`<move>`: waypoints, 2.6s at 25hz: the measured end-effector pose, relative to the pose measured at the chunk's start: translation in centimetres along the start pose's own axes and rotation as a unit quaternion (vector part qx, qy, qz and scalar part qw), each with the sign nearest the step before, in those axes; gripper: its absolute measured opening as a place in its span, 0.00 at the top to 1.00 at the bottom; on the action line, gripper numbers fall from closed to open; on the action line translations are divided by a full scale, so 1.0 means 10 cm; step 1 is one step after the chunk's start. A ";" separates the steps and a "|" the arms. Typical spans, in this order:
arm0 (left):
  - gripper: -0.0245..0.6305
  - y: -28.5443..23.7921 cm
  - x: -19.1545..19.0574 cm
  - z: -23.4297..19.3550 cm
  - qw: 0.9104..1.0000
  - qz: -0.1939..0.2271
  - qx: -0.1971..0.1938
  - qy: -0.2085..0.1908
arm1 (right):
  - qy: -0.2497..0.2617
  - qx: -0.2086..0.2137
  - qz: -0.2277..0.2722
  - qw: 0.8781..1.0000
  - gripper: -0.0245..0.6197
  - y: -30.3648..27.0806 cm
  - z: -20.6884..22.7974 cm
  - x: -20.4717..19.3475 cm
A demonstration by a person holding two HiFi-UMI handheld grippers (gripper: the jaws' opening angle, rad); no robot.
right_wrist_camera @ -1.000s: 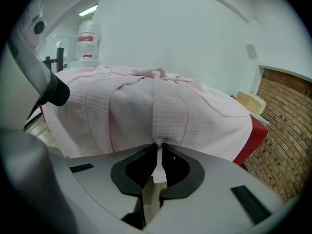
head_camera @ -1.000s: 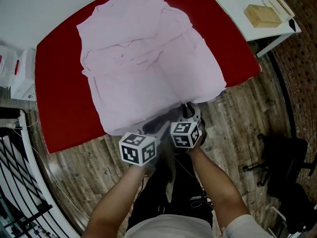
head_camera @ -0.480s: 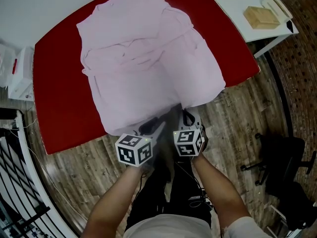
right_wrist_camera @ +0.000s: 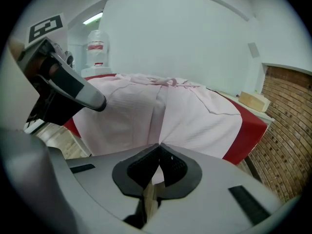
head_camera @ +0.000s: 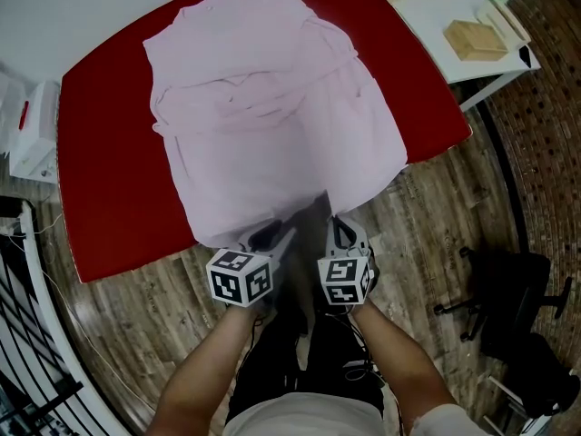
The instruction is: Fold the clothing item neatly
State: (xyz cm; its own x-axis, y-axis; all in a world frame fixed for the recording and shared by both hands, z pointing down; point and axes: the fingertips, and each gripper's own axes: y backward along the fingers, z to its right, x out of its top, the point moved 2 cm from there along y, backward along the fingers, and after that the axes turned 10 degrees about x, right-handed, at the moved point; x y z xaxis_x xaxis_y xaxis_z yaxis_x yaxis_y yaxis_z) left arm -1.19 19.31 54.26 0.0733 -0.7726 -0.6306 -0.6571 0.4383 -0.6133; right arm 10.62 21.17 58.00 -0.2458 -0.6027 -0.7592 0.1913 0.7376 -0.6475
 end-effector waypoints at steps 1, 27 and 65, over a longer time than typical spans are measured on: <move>0.78 0.02 -0.01 -0.02 1.000 0.002 -0.001 0.000 | 0.004 0.001 -0.002 1.000 0.94 -0.02 0.00 -0.01; 0.57 0.45 -1.26 -1.62 0.990 -0.042 0.096 -0.090 | 0.113 0.198 -0.102 0.968 0.57 -0.51 1.64 -0.83; 0.95 -0.01 -1.79 -1.65 0.983 -0.168 0.032 -0.062 | 0.097 0.335 -0.215 0.912 0.88 -0.74 1.31 -1.39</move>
State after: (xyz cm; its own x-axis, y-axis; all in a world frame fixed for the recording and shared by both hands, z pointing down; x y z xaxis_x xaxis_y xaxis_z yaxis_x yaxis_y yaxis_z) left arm -14.78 25.55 73.47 0.3713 -0.8189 -0.4377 -0.5324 0.1984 -0.8229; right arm 25.07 20.11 72.49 -0.5853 -0.6794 -0.4424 0.5601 0.0557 -0.8266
